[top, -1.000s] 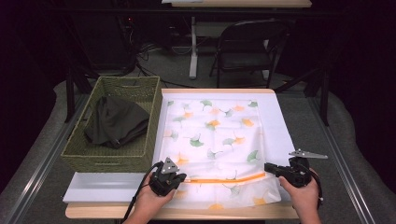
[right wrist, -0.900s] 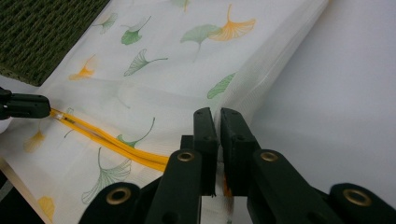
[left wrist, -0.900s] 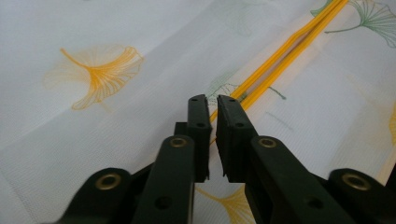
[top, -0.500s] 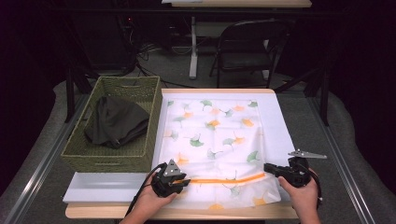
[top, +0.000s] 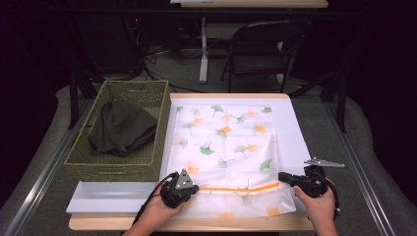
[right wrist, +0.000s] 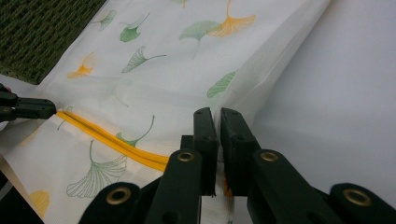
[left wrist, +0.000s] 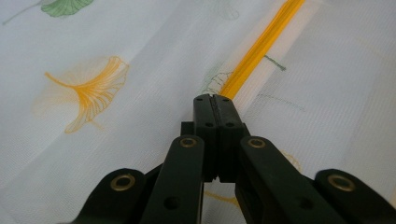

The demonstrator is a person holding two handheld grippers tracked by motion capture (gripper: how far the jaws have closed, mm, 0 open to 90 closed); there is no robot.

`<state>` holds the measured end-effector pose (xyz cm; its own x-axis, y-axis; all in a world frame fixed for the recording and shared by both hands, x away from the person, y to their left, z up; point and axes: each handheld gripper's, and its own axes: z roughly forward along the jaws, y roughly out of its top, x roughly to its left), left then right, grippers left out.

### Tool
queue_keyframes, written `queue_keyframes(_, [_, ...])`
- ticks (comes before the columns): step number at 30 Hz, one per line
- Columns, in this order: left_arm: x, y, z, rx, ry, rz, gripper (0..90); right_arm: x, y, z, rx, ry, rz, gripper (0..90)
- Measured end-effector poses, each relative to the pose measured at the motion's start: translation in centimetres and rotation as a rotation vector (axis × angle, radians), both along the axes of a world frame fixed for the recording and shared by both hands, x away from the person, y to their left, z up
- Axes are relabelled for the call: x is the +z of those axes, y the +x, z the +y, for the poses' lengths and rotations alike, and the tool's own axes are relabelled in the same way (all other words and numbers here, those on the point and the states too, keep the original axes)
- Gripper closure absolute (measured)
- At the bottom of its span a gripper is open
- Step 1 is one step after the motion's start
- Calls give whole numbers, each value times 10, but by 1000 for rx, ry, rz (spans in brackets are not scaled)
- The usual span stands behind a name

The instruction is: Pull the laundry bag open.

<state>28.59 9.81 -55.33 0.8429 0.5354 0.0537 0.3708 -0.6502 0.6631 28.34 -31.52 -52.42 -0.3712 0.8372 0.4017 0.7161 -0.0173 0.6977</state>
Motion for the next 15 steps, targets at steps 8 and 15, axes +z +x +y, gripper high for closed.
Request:
queue_keyframes(8, [4, -2, 1, -11, 29, -25, 900, 1, -1, -2, -17, 0, -4, 853])
queue_keyframes(15, [7, -5, 5, -7, 58, -43, 900, 3, -1, 0, -17, -21, -18, 858])
